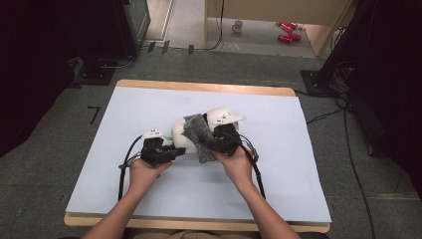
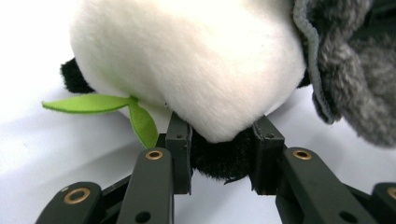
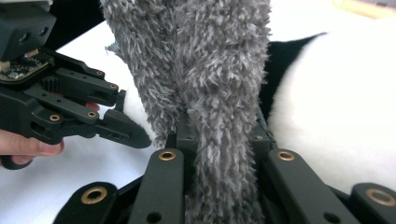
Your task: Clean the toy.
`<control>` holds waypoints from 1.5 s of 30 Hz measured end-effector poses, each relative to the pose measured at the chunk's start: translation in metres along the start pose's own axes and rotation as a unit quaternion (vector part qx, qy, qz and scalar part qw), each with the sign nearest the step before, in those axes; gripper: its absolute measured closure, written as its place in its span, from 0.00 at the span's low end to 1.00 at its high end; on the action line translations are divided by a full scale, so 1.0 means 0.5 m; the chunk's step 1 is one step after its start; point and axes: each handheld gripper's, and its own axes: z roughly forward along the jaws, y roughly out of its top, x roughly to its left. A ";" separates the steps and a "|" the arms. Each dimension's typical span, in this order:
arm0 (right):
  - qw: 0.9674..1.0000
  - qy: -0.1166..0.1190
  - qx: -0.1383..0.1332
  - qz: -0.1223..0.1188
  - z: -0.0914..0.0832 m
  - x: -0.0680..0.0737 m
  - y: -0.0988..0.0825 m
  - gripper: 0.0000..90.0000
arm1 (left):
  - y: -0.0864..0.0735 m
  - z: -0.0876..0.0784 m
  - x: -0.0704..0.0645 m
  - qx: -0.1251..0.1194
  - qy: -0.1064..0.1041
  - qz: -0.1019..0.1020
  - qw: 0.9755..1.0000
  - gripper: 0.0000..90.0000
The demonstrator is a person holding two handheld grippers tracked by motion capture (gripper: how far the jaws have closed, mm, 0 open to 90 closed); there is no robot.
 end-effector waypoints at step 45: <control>0.998 0.017 -0.038 0.043 -0.070 0.006 0.033 0.84 | 0.023 -0.002 -0.016 -0.005 0.012 0.018 1.000 0.74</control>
